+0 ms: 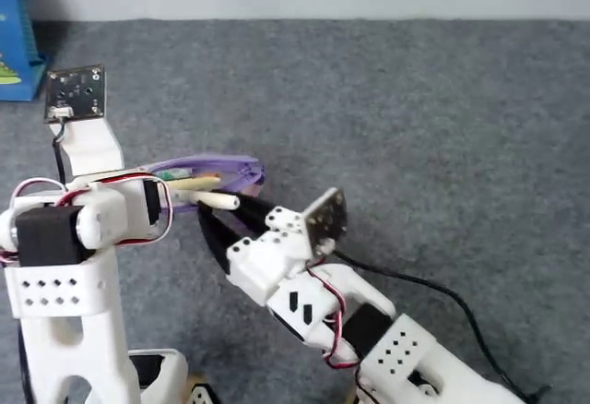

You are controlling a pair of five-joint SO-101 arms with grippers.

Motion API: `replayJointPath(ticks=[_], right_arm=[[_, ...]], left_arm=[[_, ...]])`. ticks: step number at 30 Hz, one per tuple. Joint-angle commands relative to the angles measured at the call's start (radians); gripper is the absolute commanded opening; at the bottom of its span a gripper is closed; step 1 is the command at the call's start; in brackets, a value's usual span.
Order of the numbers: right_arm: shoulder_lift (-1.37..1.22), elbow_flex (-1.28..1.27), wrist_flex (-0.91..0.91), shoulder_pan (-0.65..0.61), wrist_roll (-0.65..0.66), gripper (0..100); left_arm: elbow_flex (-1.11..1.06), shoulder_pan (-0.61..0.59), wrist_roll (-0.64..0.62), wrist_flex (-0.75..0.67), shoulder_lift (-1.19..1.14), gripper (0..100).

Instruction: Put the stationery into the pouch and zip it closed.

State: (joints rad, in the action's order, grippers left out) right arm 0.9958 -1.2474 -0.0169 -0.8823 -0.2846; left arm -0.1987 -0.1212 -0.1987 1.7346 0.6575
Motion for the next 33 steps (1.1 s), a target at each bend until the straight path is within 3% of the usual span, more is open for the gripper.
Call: replayJointPath(ticks=[1, 3, 9, 16, 21, 33], right_arm=[[-0.09, 0.16, -0.17, -0.004, -0.005, 28.3], [-0.091, 0.201, -0.236, -0.002, -0.006, 32.1], [0.004, 0.226, -0.392, 0.005, -0.006, 29.3], [0.186, 0.226, -0.647, 0.163, -0.008, 26.2], [0.203, 0.222, -0.78, 0.189, -0.011, 26.2], [0.01, 0.121, -0.453, 0.154, -0.021, 25.9]], left_arm=[[0.008, 0.002, 0.002, 0.015, 0.003, 1], [0.002, 0.002, 0.002, 0.015, 0.003, 1], [-0.004, 0.0, 0.003, 0.015, 0.003, 1], [-0.004, 0.0, 0.003, 0.017, 0.003, 1], [-0.004, 0.0, 0.003, 0.017, 0.003, 1], [-0.004, 0.0, 0.003, 0.017, 0.003, 1]])
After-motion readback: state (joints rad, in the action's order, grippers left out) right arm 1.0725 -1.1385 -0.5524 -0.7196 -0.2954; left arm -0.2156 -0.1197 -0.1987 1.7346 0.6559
